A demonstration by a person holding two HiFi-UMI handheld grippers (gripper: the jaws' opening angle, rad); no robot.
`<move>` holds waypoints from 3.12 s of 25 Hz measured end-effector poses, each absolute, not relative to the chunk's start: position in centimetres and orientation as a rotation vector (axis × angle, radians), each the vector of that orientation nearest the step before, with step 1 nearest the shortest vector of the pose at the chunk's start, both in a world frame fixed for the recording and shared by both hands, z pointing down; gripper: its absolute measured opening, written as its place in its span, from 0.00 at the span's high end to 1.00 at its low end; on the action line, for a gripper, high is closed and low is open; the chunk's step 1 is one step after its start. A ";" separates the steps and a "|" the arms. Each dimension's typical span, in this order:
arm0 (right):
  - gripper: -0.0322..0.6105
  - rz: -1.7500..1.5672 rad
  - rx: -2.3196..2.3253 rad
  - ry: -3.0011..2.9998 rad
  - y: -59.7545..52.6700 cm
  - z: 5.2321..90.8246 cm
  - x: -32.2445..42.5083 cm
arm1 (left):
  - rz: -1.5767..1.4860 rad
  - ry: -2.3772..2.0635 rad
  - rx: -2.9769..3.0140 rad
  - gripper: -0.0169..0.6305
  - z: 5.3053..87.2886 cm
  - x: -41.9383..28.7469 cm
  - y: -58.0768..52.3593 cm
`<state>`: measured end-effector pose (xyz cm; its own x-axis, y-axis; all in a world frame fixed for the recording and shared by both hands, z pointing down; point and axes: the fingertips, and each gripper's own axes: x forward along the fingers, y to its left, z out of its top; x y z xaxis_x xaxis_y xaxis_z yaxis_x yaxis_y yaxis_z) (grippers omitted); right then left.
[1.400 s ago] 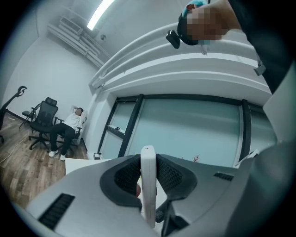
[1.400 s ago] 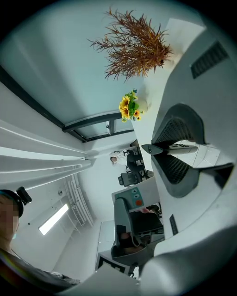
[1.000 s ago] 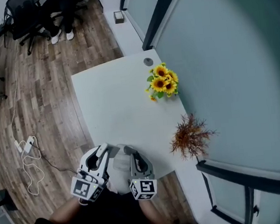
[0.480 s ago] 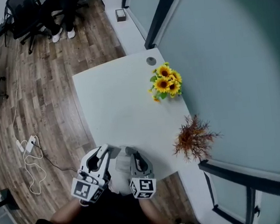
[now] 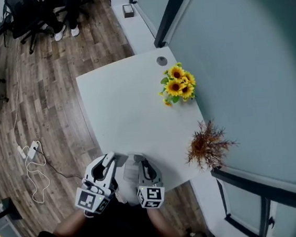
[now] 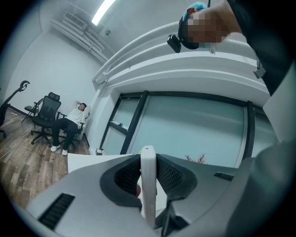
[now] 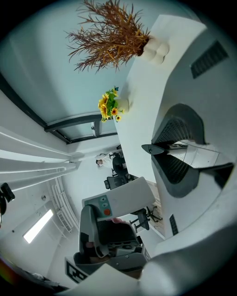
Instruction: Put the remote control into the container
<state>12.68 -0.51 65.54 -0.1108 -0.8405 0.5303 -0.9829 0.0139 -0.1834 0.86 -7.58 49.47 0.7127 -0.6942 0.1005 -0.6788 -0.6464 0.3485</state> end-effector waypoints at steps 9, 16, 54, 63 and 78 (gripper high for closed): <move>0.84 0.766 1.874 -1.997 -0.7 66.3 13.0 | -0.051 -1.058 2.552 0.83 49.9 1.0 -8.0; 0.84 0.753 1.866 -1.995 -0.6 66.7 12.9 | -0.068 -1.066 2.547 0.83 49.9 0.9 -8.0; 0.82 0.506 1.974 -2.127 1.1 58.2 13.4 | -0.126 -1.081 2.619 0.83 46.4 0.6 -3.7; 0.94 0.465 1.974 -2.145 2.8 56.1 13.3 | -0.130 -1.119 2.625 0.83 45.6 0.2 -1.4; 0.94 0.398 1.933 -2.292 5.4 52.3 13.3 | -0.146 -1.254 2.606 0.83 43.5 1.5 2.6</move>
